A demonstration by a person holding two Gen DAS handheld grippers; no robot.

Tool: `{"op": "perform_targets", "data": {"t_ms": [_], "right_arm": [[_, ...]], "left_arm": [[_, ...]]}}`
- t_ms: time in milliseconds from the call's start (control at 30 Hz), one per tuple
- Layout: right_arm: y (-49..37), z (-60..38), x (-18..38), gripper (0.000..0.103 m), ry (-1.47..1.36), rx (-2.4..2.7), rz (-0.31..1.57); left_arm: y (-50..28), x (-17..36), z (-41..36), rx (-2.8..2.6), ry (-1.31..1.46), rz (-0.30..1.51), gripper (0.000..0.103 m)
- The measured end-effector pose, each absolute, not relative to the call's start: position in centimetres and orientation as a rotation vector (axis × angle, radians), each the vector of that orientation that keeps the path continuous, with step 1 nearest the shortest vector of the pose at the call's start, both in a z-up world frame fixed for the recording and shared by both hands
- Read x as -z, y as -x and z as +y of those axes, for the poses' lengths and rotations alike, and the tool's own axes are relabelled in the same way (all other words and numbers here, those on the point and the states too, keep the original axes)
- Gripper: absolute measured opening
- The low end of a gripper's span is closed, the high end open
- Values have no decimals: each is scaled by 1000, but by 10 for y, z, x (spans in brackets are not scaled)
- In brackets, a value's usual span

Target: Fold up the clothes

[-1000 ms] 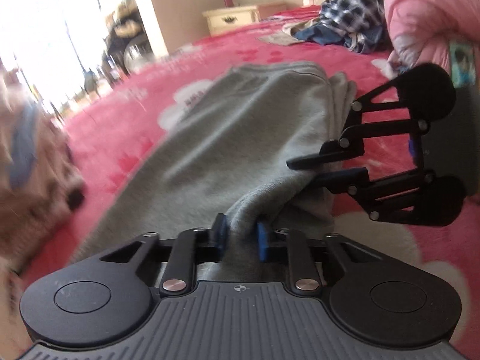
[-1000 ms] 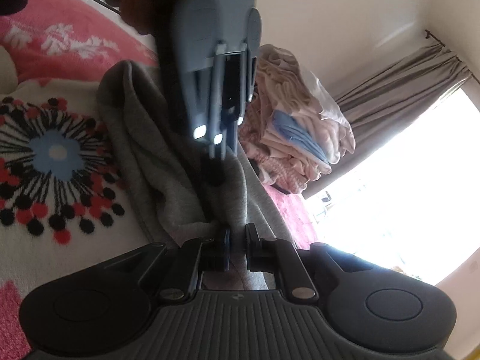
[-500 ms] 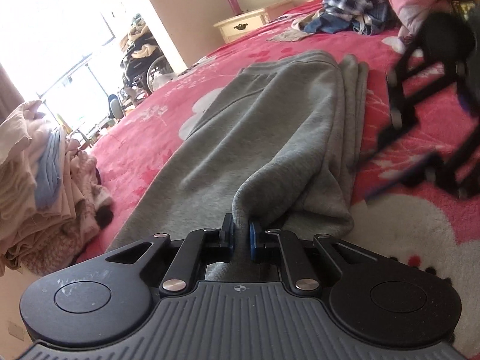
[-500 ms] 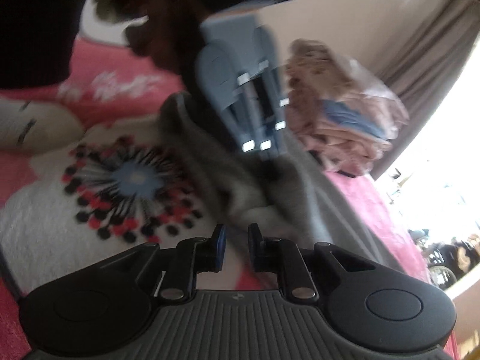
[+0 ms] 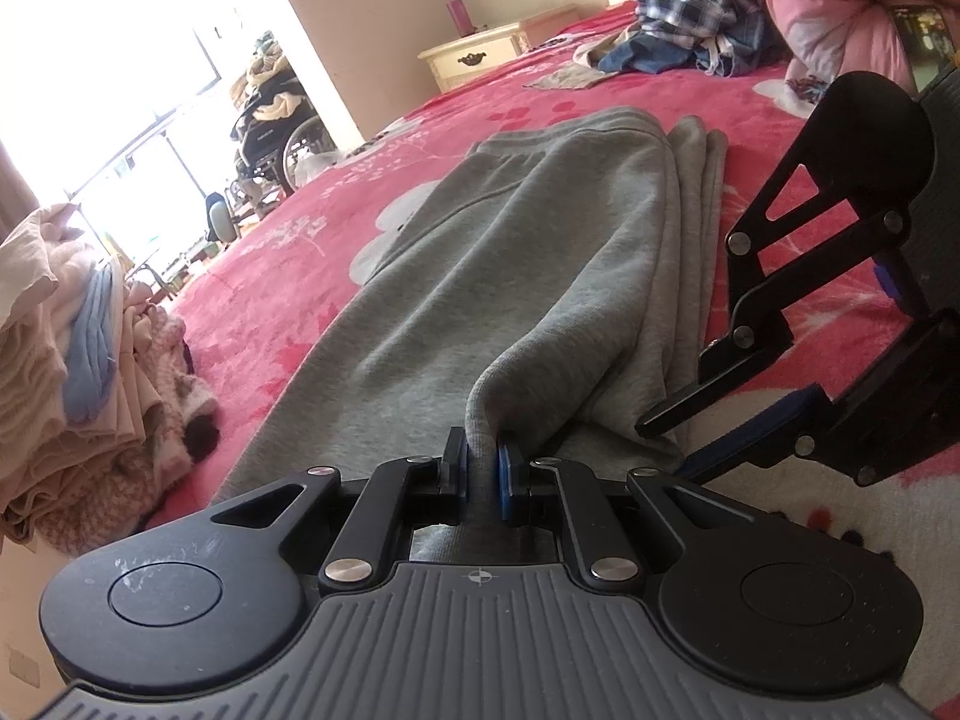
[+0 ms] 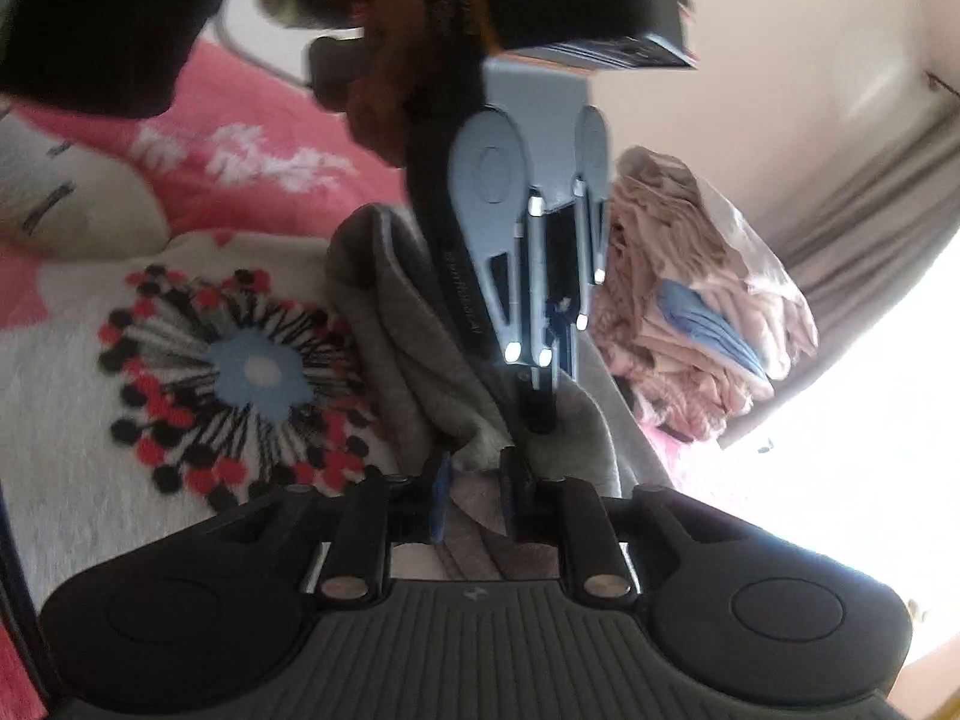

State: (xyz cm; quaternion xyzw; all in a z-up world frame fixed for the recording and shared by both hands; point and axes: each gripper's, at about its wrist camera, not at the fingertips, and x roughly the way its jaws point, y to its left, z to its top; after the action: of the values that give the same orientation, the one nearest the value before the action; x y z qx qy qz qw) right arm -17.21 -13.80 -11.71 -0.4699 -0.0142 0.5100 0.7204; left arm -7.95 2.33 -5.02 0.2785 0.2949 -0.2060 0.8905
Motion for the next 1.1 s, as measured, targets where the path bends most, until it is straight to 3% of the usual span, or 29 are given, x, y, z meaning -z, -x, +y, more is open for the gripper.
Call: {"op": "perform_targets", "data": {"t_ms": [33, 133, 300, 333, 367, 467, 733, 900, 1100], "right_arm": [[173, -139, 119, 42, 1059, -1137, -51], [167, -136, 127, 44, 1118, -1159, -91], [150, -126, 123, 38, 1107, -1207, -64], [147, -125, 120, 35, 1091, -1224, -31], [145, -124, 117, 22, 1074, -1242, 4], [119, -112, 102, 11, 947, -1297, 222], [17, -123, 82, 7, 85, -1204, 969], [-6, -141, 111, 7, -343, -974, 1216], [-8, -152, 127, 5, -542, -815, 1293]], "left_arm": [[79, 50, 24, 430, -579, 614, 9], [79, 50, 24, 438, -578, 619, 9], [80, 48, 27, 460, -580, 616, 9], [81, 47, 27, 465, -581, 615, 9], [81, 47, 28, 470, -581, 614, 9], [82, 45, 29, 481, -585, 609, 9], [85, 43, 29, 504, -601, 597, 9], [86, 43, 30, 519, -593, 607, 9], [84, 46, 30, 539, -589, 645, 12]]}}
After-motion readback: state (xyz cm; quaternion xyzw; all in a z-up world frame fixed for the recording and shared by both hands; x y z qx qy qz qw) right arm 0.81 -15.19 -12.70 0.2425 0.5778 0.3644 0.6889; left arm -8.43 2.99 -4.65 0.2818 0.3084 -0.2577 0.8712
